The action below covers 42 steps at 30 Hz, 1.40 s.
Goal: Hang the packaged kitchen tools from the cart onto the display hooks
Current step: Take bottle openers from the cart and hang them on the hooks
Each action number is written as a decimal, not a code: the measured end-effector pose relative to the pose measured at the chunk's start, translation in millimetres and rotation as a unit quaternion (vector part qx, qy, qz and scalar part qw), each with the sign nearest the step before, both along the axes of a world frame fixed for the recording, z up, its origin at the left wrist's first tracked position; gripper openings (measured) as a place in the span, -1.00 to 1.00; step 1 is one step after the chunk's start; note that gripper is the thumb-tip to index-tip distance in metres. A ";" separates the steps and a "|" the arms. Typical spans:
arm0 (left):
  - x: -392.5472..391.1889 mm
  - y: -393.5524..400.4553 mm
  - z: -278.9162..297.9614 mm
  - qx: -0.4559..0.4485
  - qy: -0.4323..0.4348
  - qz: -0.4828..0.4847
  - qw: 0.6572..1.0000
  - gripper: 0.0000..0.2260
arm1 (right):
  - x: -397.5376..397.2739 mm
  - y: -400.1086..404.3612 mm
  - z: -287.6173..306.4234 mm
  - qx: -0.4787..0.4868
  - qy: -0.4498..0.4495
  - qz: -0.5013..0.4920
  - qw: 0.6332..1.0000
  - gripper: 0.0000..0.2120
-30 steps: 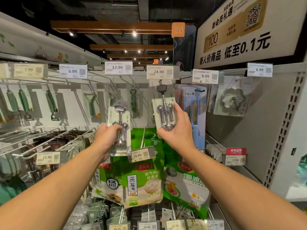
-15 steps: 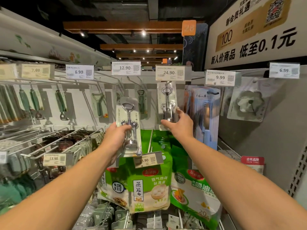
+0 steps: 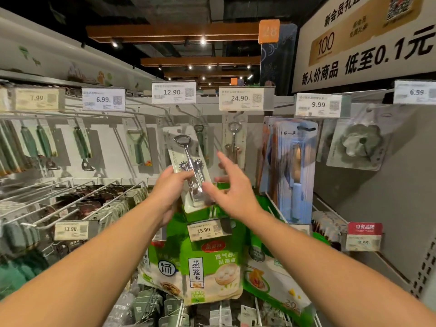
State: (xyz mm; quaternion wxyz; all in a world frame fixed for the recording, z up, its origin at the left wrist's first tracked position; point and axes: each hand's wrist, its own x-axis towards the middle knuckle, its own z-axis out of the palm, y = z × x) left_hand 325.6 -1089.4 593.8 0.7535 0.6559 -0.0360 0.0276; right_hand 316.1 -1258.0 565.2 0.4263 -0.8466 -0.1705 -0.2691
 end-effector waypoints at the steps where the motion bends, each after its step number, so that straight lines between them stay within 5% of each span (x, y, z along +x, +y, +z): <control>1: -0.7 -5.0 -0.3 -0.013 0.003 -0.009 1.000 -0.74 | -4.7 5.8 -2.8 -0.030 -0.008 0.011 0.999 -0.14; 8: -11.2 -24.4 -0.6 -0.024 -0.013 -0.055 0.998 -0.72 | -22.4 9.7 -3.5 0.009 -0.040 -0.032 0.999 -0.08; 23: -16.4 35.3 4.7 0.217 -0.068 0.015 0.974 -0.93 | -57.4 -47.5 -23.3 0.023 -0.101 -0.127 0.987 -0.07; 32: -22.3 41.5 -1.5 0.501 -0.167 0.111 0.842 -0.70 | -59.5 -43.7 -24.3 0.050 -0.125 -0.133 0.982 -0.08; 42: -25.0 40.2 -6.4 0.560 -0.182 0.100 0.802 -0.67 | -57.3 -34.9 -6.1 0.079 -0.129 -0.149 0.977 -0.11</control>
